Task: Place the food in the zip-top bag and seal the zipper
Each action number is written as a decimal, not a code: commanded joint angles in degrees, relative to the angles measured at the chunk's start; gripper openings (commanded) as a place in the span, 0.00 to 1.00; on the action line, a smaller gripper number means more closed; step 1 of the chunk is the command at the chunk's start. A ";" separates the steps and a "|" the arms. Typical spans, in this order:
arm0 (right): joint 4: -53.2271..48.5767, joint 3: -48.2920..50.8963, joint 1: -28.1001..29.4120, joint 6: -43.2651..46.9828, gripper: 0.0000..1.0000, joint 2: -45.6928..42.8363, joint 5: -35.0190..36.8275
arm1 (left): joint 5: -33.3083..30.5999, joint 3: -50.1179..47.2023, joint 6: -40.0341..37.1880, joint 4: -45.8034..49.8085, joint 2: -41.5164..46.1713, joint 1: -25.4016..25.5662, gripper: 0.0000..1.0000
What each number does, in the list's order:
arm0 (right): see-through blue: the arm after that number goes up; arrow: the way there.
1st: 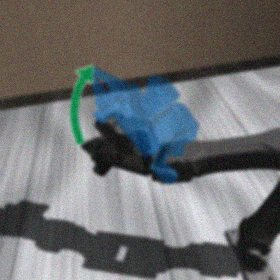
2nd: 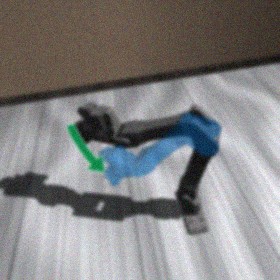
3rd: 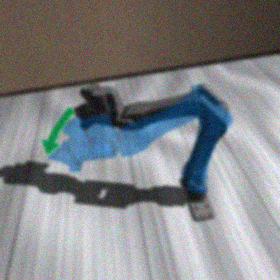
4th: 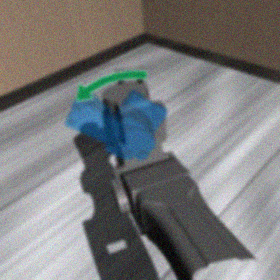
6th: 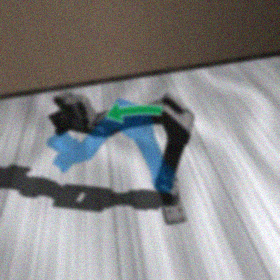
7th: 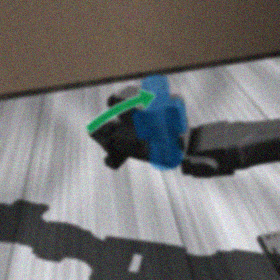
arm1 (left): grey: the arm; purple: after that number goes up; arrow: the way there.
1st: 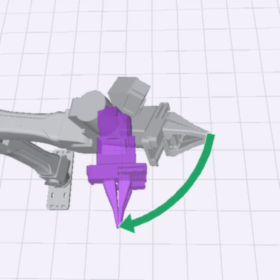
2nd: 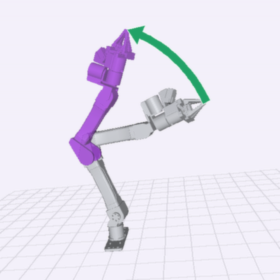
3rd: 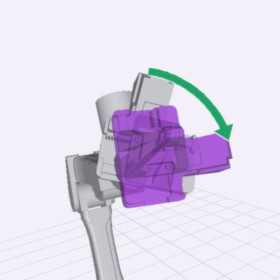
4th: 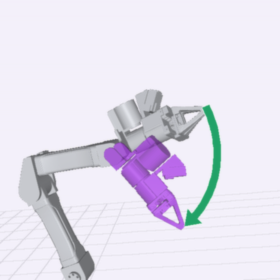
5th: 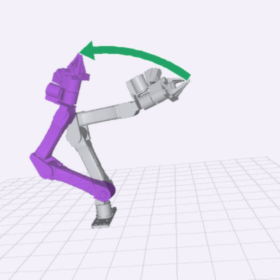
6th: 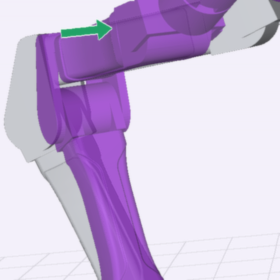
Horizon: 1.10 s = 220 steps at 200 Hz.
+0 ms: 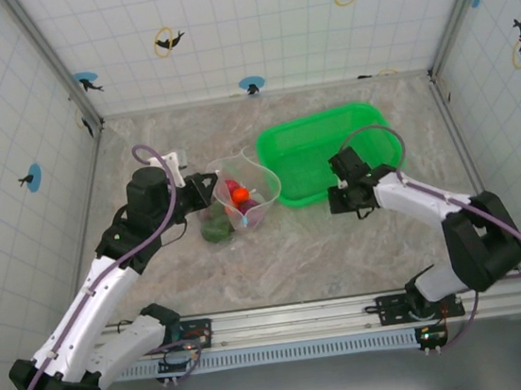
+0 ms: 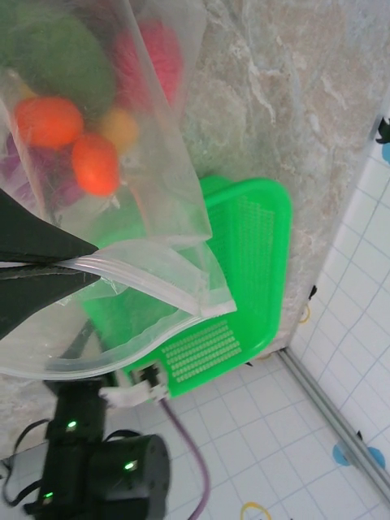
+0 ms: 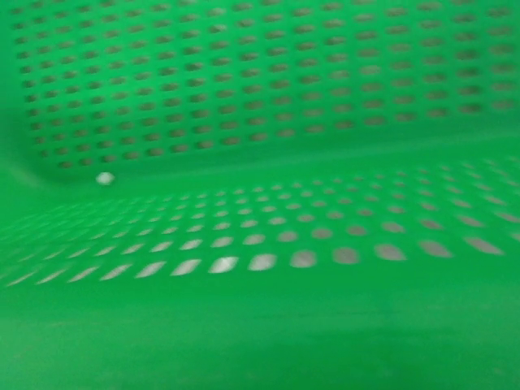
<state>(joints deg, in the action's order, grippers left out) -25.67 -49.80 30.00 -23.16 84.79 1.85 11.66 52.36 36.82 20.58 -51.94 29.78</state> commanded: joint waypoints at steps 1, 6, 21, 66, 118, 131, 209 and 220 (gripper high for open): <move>8.25 -7.61 0.93 -0.51 0.05 4.97 -5.13 | 4.86 -0.06 -2.50 0.16 -0.95 -0.37 0.00; 8.92 -8.92 0.94 -0.51 0.05 6.28 -5.62 | 5.82 -0.06 -2.77 0.16 -1.32 -0.34 0.00; 9.25 -13.68 0.96 -0.27 0.06 10.33 -5.78 | 7.88 -0.06 -3.30 0.21 -2.25 -0.35 0.00; 21.45 -10.76 2.04 -1.19 0.36 1.62 -11.15 | 12.49 0.60 -5.33 1.02 -5.31 -0.34 0.00; 11.36 -17.08 2.40 6.55 0.58 -2.00 -25.95 | 17.34 2.94 -6.56 0.69 -8.18 -0.40 0.00; 10.35 -16.37 2.70 7.55 0.58 -4.01 -22.79 | 17.47 3.06 -6.75 0.61 -8.70 -0.40 0.00; 4.62 -14.57 13.71 21.74 0.56 -12.80 -22.50 | 19.71 2.08 -3.99 -5.16 -12.76 0.70 0.00; 3.36 -15.95 15.22 21.38 0.57 -11.05 -25.58 | 19.67 2.64 -3.84 -5.71 -13.50 1.09 0.00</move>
<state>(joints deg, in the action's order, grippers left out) -17.32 -62.98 43.16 -5.72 70.35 -18.22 29.65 53.71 32.01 17.76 -63.99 30.04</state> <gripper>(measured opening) 0.559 0.042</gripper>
